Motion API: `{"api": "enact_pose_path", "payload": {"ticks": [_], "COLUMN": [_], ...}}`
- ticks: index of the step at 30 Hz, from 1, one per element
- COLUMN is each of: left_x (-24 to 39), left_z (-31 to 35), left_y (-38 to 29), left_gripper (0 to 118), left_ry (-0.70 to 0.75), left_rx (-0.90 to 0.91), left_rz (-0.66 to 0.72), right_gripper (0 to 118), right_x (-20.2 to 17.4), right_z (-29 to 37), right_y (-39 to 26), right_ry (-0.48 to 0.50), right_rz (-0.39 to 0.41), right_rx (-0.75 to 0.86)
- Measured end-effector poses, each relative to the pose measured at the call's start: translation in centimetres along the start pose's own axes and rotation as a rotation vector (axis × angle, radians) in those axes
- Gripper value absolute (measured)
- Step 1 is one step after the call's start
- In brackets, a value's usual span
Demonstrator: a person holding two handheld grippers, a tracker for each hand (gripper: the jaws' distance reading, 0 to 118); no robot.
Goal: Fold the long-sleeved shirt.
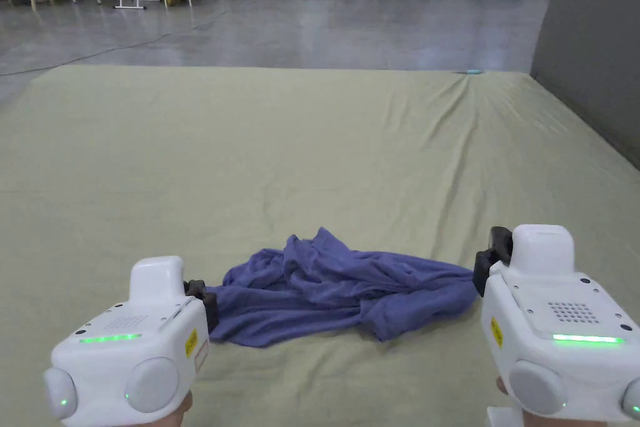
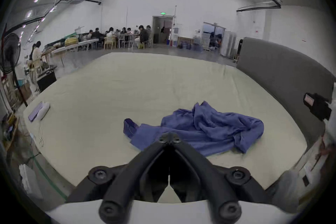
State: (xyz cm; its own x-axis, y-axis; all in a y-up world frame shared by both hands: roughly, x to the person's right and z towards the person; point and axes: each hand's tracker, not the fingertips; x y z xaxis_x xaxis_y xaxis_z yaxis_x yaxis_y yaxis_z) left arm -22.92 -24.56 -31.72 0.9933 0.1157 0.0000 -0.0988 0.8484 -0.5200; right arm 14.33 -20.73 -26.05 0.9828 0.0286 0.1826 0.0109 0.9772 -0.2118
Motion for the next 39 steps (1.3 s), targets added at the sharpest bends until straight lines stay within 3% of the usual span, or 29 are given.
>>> {"api": "enact_pose_path", "payload": {"ticks": [6, 7, 8, 9, 10, 12, 17, 20, 21, 22, 23, 26, 27, 29, 30, 33, 37, 39], "left_x": [2.4, 2.5, 2.5, 2.4, 2.2, 2.8, 4.1, 6.0, 4.4, 4.8, 5.4, 4.4, 4.6, 3.4, 3.3, 3.1, 2.8, 2.6], "left_z": [-1.7, -3.0, -4.5, -6.4, -8.4, -10.7, -13.4, -10.7, -12.1, -10.7, -9.4, -9.2, -8.6, -9.3, -8.9, -7.9, -8.2, -8.2], "left_y": [1.3, 1.9, 2.5, 2.9, 3.0, 2.8, -1.5, -2.7, -1.2, -0.7, -0.3, 1.3, 1.6, 2.4, 2.7, 3.0, 2.9, 2.9], "left_gripper": [0, 24, 66, 94, 94, 94, 90, 82, 56, 0, 0, 0, 0, 0, 0, 0, 0, 0], "left_ry": [-0.022, -0.014, -0.026, -0.047, -0.051, 0.011, 0.113, 0.110, 0.083, 0.068, 0.049, -0.009, -0.006, -0.009, -0.015, -0.033, -0.040, -0.041], "left_rx": [-0.016, -0.035, -0.039, -0.114, -0.238, -0.311, -0.597, -0.482, -0.478, -0.408, -0.353, -0.357, -0.345, -0.318, -0.312, -0.287, -0.292, -0.291], "left_rz": [0.013, 0.007, 0.011, 0.008, 0.011, 0.020, -0.051, -0.092, -0.069, -0.047, -0.003, -0.040, -0.046, -0.042, -0.031, 0.002, 0.010, 0.005], "right_gripper": [0, 0, 0, 0, 0, 0, 0, 0, 0, 0, 0, 4, 24, 95, 107, 107, 107, 105], "right_x": [0.3, 0.5, 0.6, 0.6, 0.6, 0.8, 0.7, 0.9, 0.9, 1.0, 1.1, 1.9, 2.4, 3.4, 3.7, 4.8, 5.1, 5.2], "right_z": [0.2, 0.2, 0.2, 0.0, -0.2, -0.4, -1.2, -1.8, -2.0, -2.4, -2.7, -4.7, -5.7, -8.9, -10.5, -15.6, -21.7, -23.7], "right_y": [0.1, 0.0, 0.0, -0.1, -0.2, -0.4, -1.1, -1.6, -1.8, -1.9, -1.8, -1.1, -0.7, -0.2, -0.1, -0.8, -3.9, -5.9], "right_ry": [-0.001, -0.003, -0.001, 0.001, -0.001, 0.002, -0.002, 0.001, 0.000, -0.002, -0.006, -0.020, -0.023, 0.054, 0.065, 0.088, -0.017, 0.009], "right_rz": [-0.014, -0.012, -0.010, -0.010, -0.010, -0.018, -0.008, -0.003, -0.001, 0.002, 0.004, -0.021, -0.060, -0.124, -0.136, -0.134, -0.034, -0.039], "right_rx": [-0.006, -0.009, -0.013, -0.015, -0.017, -0.025, -0.045, -0.066, -0.076, -0.084, -0.093, -0.129, -0.158, -0.259, -0.322, -0.429, -0.678, -0.786]}}
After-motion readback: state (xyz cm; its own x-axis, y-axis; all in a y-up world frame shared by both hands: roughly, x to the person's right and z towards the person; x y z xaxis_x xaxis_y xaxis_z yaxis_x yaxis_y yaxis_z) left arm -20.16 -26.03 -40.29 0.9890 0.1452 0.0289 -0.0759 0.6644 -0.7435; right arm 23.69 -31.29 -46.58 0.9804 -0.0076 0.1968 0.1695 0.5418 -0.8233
